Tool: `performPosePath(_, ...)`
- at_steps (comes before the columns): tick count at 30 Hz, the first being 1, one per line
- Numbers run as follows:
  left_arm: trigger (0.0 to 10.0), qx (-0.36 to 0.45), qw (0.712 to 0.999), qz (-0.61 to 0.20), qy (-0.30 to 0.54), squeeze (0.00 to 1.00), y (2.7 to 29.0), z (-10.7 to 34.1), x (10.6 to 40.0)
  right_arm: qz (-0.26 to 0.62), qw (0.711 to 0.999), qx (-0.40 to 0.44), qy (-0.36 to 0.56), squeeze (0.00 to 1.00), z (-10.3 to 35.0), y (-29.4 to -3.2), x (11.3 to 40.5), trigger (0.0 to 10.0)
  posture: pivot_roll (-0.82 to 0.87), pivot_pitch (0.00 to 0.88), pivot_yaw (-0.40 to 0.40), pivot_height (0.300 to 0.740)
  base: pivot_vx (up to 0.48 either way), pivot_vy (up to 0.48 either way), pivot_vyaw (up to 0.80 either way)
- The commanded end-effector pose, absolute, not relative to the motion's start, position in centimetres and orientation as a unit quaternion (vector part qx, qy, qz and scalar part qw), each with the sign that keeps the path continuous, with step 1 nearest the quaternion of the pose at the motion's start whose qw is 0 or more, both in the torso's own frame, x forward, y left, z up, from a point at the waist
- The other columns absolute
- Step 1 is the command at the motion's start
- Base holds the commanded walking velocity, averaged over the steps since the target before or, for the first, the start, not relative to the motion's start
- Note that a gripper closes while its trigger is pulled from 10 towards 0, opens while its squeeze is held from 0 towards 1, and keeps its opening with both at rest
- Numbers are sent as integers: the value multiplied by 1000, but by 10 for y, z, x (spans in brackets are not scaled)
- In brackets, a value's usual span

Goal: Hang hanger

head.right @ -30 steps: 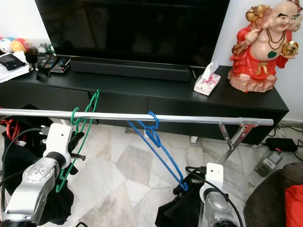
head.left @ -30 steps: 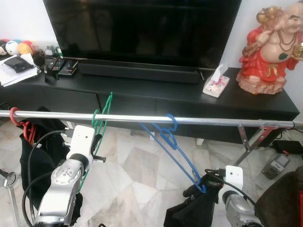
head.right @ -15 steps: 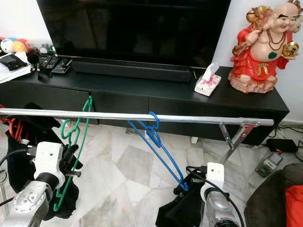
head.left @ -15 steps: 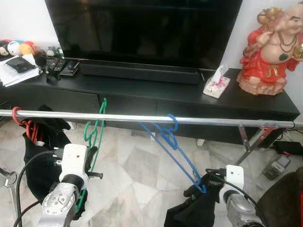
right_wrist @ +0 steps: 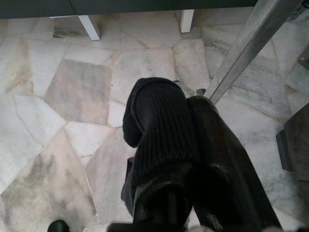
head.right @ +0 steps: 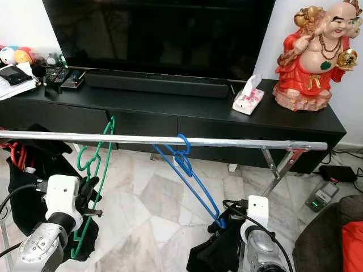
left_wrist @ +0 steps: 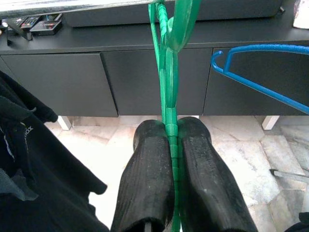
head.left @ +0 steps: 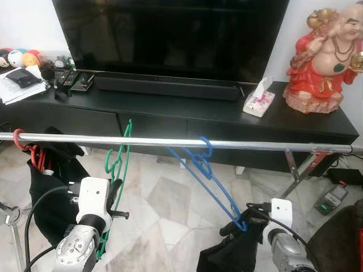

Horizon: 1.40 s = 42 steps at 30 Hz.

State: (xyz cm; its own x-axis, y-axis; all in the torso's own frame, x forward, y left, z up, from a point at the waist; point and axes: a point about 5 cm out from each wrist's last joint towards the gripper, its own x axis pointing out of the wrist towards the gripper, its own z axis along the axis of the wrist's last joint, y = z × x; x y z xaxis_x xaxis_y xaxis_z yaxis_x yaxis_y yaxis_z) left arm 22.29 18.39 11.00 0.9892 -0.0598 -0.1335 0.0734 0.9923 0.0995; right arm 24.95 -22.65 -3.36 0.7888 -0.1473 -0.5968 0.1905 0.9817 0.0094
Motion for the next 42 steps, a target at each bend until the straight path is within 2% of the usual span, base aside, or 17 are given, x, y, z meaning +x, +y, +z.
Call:
performPosePath(1, 10000, 49, 997, -40, 48, 0, 180, 118, 225, -90, 948, 29, 304, 0, -32, -228, 250, 10000, -18, 0, 4, 740, 0, 0, 0)
performPosePath(14, 10000, 46, 997, -39, 55, 0, 178, 115, 223, -93, 948, 29, 305, 0, -33, -228, 249, 10000, -15, 0, 9, 740, 0, 0, 0)
performPosePath(42, 10000, 46, 996, -42, 60, 0, 175, 115, 224, -93, 948, 33, 304, 0, -32, -226, 251, 10000, -6, 0, 8, 740, -295, 0, 0)
